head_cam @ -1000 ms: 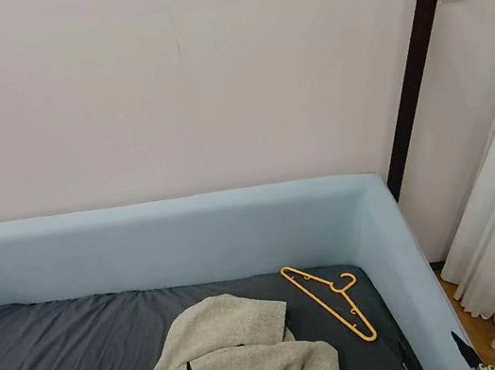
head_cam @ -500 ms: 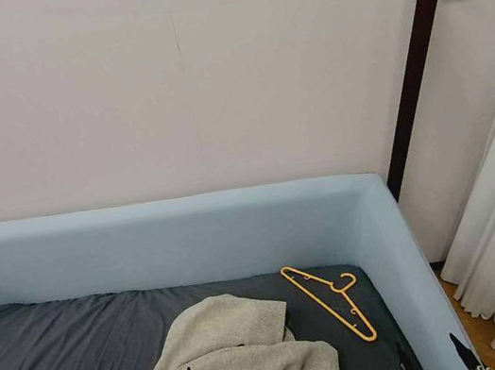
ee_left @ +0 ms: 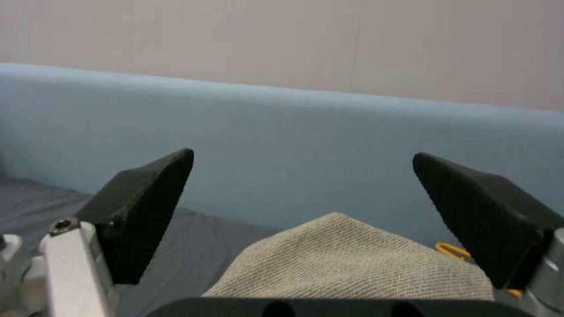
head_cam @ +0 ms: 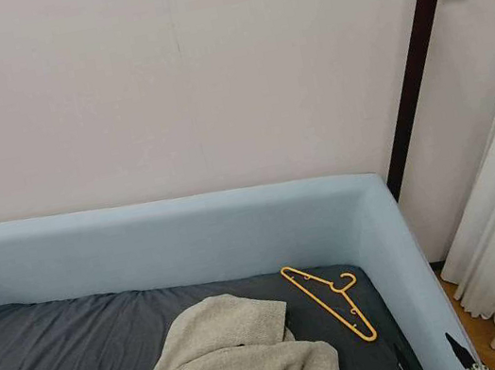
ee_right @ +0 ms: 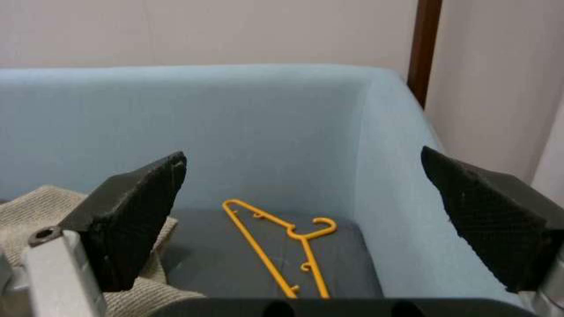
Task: Pick up the clothes from the sofa and hang them on the clothes hanger.
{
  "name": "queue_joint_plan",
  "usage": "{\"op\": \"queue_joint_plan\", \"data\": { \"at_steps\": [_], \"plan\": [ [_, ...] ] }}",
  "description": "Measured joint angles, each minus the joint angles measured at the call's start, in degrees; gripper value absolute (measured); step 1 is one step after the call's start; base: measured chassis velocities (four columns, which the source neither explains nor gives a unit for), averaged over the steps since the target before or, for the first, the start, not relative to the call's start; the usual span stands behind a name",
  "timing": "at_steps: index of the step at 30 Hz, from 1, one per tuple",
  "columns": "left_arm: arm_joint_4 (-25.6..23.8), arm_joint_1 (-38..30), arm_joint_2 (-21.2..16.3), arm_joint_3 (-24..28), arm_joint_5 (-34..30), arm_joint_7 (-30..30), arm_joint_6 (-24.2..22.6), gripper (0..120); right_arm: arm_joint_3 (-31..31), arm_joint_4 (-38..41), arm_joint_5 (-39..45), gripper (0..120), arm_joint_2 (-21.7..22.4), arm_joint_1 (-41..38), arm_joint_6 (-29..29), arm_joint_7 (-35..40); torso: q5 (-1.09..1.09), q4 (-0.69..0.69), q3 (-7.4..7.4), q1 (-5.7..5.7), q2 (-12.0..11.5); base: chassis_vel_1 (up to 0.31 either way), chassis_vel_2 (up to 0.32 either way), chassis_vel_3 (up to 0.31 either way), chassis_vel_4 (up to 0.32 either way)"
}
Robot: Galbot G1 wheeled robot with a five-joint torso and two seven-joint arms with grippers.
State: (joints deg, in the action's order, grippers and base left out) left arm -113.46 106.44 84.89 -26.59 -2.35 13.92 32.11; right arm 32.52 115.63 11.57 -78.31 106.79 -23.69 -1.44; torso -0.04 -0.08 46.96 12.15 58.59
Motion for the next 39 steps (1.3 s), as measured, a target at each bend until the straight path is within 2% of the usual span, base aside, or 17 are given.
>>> {"op": "queue_joint_plan", "data": {
  "at_steps": [6,9,10,14,16,19,20,23,24,25,28,30,31,34,36,37,39],
  "plan": [
    [1.5,-0.6,-0.9,0.2,-0.5,0.2,0.1,98,-1.6,0.8,3.0,100,3.7,-1.4,5.5,0.7,0.01,-0.01,0.00,0.00,0.0,0.000,0.000,0.000,0.000],
    [2.7,-1.0,-1.9,0.3,-1.2,0.0,0.2,98,-2.2,1.3,6.1,100,7.9,-3.1,9.3,1.0,-0.01,-0.02,0.00,0.00,0.0,0.000,0.000,0.000,0.000],
    [2.7,-1.0,-1.9,0.3,-1.2,0.0,0.2,98,-2.2,1.3,6.1,100,7.9,-3.1,9.3,1.0,-0.01,-0.02,0.00,0.00,0.0,0.000,0.000,0.000,0.000],
    [3.7,-0.3,-1.6,-0.4,-1.8,0.0,1.1,98,-5.9,0.8,11.1,100,15.1,-8.8,14.9,1.3,0.00,0.01,0.00,0.00,0.0,0.000,0.000,0.000,0.000],
    [3.9,-0.2,-1.6,-0.5,-1.8,0.0,1.2,98,-6.9,0.4,12.1,100,16.3,-10.5,16.0,1.3,0.00,0.00,0.00,0.00,0.0,0.000,0.000,0.000,0.000],
    [4.6,0.5,-1.2,-0.7,-1.7,0.0,2.0,98,-12.1,-2.3,16.0,100,20.6,-19.1,19.8,1.3,0.00,0.02,0.00,0.00,0.0,0.000,0.000,0.000,0.000],
    [4.6,0.5,-1.2,-0.7,-1.7,0.0,2.0,98,-12.1,-2.3,16.0,100,20.6,-19.1,19.8,1.3,0.00,0.02,0.00,0.00,0.0,0.000,0.000,0.000,0.000],
    [4.9,1.3,-0.5,-0.7,-1.5,0.0,2.6,98,-17.8,-5.1,17.8,100,23.2,-25.9,22.4,1.3,0.00,0.00,0.01,0.01,0.0,0.000,0.000,0.000,0.000],
    [4.9,2.1,-0.1,-0.8,-1.4,0.0,3.0,98,-22.4,-7.2,18.9,100,24.8,-31.2,24.4,1.3,0.01,0.00,0.01,0.01,0.0,0.000,0.000,0.000,0.000],
    [4.9,2.1,-0.1,-0.8,-1.4,0.0,3.0,98,-22.4,-7.2,18.9,100,24.8,-31.2,24.4,1.3,0.01,0.00,0.01,0.01,0.0,0.000,0.000,0.000,0.000],
    [5.0,3.2,0.5,-1.3,-1.4,0.4,3.9,98,-31.4,-10.8,21.6,100,26.6,-41.2,27.3,1.9,-0.01,0.01,0.01,0.01,0.0,0.000,0.000,0.000,0.000],
    [5.3,3.7,0.7,-1.7,-1.4,0.8,4.5,98,-38.3,-14.3,20.2,100,27.1,-47.7,27.7,2.3,0.00,0.01,0.01,0.01,0.0,0.000,0.000,0.000,0.000],
    [5.3,3.7,0.7,-1.7,-1.4,0.8,4.5,98,-38.3,-14.3,20.2,100,27.1,-47.7,27.7,2.3,0.00,0.01,0.01,0.01,0.0,0.000,0.000,0.000,0.000],
    [6.0,4.0,1.0,-2.3,-1.4,1.5,5.3,98,-47.9,-18.2,19.9,100,26.8,-56.8,29.1,2.4,0.00,-0.02,0.01,0.01,0.0,0.000,0.000,0.000,0.000],
    [6.0,4.4,1.5,-2.9,-1.5,1.9,5.5,99,-54.3,-20.9,20.7,100,25.6,-63.9,30.3,2.3,-0.02,0.00,0.01,0.01,0.0,0.000,0.000,0.000,0.000],
    [6.0,4.4,1.5,-2.9,-1.5,1.9,5.5,99,-54.3,-20.9,20.7,100,25.6,-63.9,30.3,2.3,-0.02,0.00,0.01,0.01,0.0,0.000,0.000,0.000,0.000],
    [5.6,4.9,1.9,-3.4,-1.7,2.2,5.6,99,-60.4,-23.7,22.3,100,23.3,-69.8,31.3,1.9,-0.02,0.02,0.01,0.02,0.0,0.000,0.000,0.000,0.000]
  ]
}}
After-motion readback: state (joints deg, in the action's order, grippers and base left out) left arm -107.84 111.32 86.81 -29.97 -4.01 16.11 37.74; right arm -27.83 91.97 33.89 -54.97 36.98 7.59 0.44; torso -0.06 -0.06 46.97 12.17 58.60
